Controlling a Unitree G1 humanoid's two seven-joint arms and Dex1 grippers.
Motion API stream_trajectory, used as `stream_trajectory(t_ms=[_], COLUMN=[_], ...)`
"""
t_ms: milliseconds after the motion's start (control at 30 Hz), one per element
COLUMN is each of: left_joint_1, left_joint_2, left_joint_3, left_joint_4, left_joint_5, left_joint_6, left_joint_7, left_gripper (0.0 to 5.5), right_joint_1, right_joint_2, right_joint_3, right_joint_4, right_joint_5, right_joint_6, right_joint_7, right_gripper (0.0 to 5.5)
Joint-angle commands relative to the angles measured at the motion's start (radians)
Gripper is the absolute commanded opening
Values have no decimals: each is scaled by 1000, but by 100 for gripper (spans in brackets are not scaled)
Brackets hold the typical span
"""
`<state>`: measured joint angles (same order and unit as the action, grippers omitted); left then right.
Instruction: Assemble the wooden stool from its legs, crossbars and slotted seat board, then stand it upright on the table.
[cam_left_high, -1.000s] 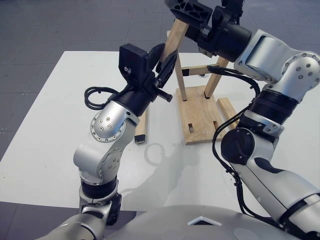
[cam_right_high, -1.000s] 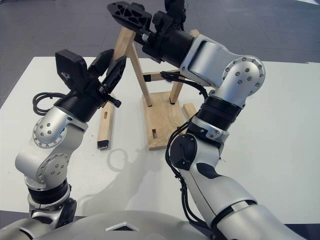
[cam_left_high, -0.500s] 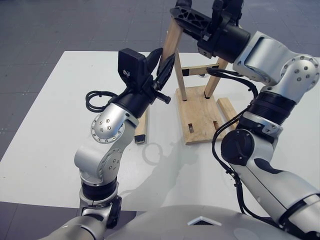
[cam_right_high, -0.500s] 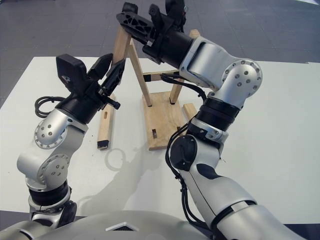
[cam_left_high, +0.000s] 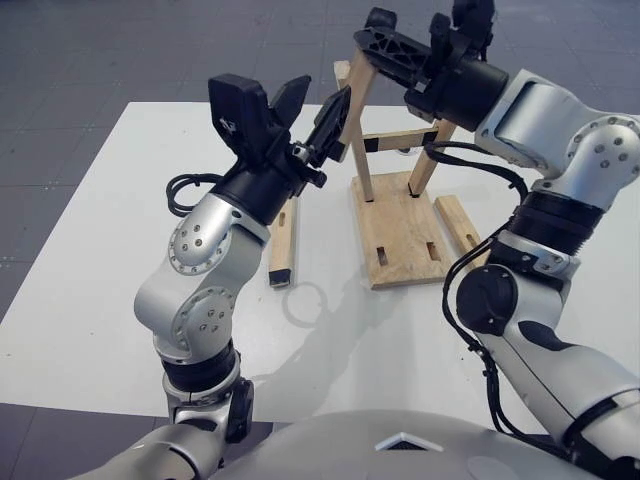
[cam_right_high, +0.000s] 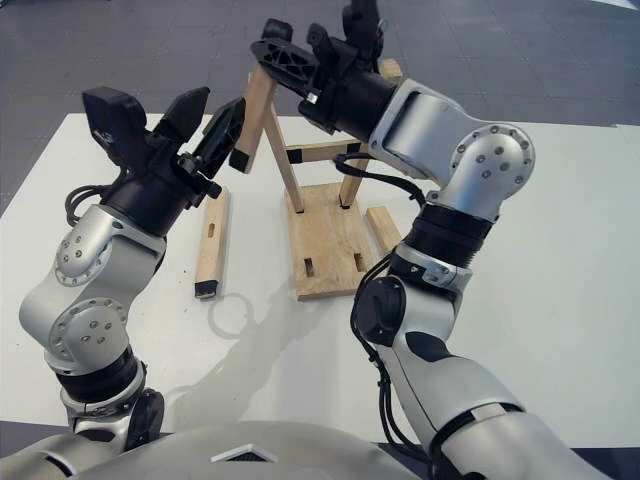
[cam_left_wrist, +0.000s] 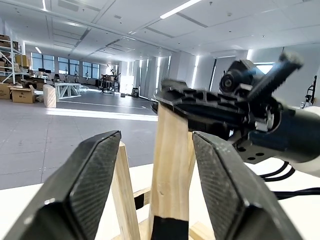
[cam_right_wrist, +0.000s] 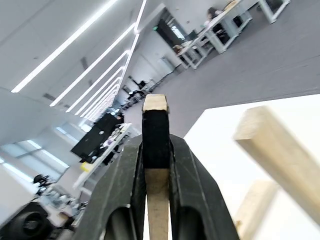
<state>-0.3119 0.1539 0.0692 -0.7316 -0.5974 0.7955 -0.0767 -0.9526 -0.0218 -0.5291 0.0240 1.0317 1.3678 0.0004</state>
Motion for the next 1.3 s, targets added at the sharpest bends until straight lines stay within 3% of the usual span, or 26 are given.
stream_trajectory(t_ms=[33,133,233,400,633,900,1300], left_joint_1=[-3,38,75,117,135,149,146], left_joint_2=[11,9,12,8,15,20,13], left_joint_3=[4,4,-38,-71,-90,-90,-108], left_joint_4=[-24,-51,-53,-39,-10,-13,-25], left_joint_5=[-23,-2,40,89,121,121,119], left_joint_6=[42,35,20,-9,-39,-41,-39], left_joint_7=[21,50,62,65,45,42,45], left_gripper=[264,264,264,264,264,264,264], right_joint_1=[95,259,554,850,909,921,952], right_joint_2=[-172,-305,-417,-347,-301,-307,-307], right_joint_3=[56,85,188,240,289,291,259], right_joint_4=[-182,-346,-430,-309,-125,-76,-222], right_joint_5=[-43,-87,-293,-460,-578,-590,-546], right_joint_6=[-33,-77,-314,-753,-1069,-1136,-1088], right_joint_7=[52,106,208,397,503,520,432], right_gripper=[41,41,41,41,41,41,41])
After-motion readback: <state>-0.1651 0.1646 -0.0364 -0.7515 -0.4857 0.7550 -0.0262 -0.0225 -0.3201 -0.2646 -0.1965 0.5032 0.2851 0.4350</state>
